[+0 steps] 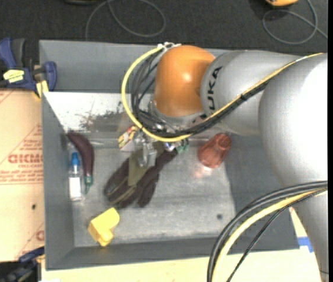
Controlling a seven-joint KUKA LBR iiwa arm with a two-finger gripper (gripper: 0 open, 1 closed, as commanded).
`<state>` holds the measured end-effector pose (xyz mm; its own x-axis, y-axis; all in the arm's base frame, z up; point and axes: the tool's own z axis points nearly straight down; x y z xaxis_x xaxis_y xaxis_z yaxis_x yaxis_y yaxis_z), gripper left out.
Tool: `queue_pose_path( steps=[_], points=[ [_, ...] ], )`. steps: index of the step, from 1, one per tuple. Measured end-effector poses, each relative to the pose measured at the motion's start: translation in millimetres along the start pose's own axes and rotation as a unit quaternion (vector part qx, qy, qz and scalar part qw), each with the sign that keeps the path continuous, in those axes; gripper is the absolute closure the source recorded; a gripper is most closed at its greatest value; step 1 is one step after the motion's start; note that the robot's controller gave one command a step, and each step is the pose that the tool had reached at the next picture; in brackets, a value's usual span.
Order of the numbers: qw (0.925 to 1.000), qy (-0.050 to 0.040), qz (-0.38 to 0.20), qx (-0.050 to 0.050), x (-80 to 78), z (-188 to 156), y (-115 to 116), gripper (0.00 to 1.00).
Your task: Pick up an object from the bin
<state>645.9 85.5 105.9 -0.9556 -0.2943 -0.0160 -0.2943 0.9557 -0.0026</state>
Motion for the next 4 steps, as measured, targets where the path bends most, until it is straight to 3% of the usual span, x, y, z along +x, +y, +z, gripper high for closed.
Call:
queue_pose_path(
  steps=[2,4],
  points=[
    [1.0,-0.0064,-0.001,0.0,-4.3,-1.0,1.4,1.0],
    [1.0,-0.0065,0.0,-0.001,-4.3,-1.0,1.5,1.0]
  ],
)
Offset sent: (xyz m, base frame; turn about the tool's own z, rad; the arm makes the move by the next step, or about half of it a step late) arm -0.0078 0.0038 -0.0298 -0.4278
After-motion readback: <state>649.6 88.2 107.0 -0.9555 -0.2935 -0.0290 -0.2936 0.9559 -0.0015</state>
